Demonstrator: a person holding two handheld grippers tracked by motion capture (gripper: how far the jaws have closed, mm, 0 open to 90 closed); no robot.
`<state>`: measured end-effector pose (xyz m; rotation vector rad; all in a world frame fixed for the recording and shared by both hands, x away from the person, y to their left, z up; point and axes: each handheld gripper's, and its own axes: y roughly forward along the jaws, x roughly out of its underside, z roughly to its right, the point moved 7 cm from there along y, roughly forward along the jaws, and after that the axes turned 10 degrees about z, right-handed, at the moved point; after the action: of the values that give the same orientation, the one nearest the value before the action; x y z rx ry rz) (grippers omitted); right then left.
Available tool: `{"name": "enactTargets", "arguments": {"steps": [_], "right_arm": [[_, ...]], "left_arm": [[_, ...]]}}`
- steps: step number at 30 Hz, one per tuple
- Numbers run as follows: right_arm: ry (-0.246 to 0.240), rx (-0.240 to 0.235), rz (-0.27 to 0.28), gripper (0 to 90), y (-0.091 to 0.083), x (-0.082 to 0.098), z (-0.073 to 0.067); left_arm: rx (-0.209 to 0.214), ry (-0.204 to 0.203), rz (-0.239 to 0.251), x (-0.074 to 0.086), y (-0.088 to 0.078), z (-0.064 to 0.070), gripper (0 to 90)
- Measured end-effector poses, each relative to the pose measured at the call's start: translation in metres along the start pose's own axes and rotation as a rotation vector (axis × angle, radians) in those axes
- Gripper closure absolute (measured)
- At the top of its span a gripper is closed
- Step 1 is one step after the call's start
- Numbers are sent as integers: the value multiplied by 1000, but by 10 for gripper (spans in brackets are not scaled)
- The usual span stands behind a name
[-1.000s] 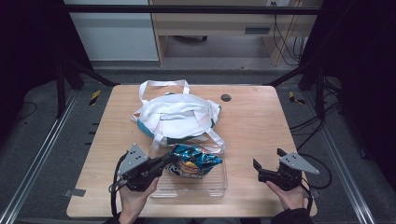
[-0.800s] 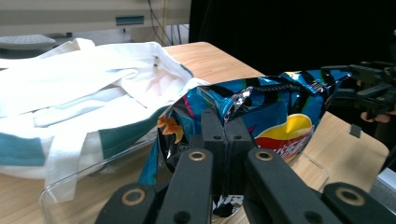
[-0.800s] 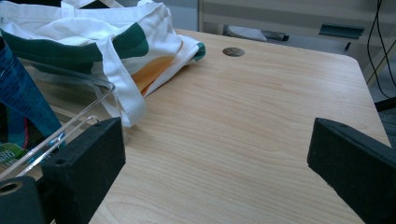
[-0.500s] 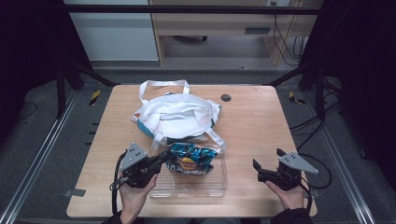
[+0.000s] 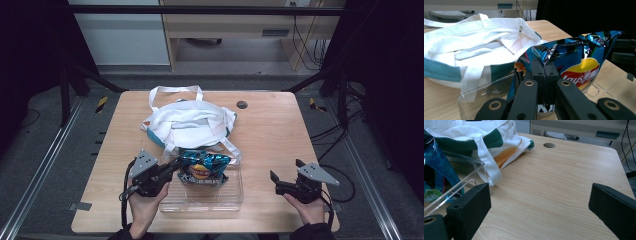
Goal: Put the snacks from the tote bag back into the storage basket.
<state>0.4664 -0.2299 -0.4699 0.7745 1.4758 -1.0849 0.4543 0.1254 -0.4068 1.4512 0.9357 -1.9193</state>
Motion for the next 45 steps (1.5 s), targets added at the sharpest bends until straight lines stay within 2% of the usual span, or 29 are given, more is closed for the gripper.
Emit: {"name": "enactTargets", "arguments": {"steps": [10,29,37,42,45], "right_arm": [[-4,-1,-2,45,1,1,0],[-5,-1,-11,45,2,2,0],[-8,-2,-17,45,3,3,0],[-9,-3,-19,45,4,3,0],[-8,-2,-18,45,4,3,0]], "left_arm": [[-15,-12,1,-3,9,-5,894],[-41,3,9,-9,25,-11,889],[-50,16,40,-11,27,-14,836],[-36,29,55,-13,30,-15,824],[-18,25,55,-14,29,-14,872]]}}
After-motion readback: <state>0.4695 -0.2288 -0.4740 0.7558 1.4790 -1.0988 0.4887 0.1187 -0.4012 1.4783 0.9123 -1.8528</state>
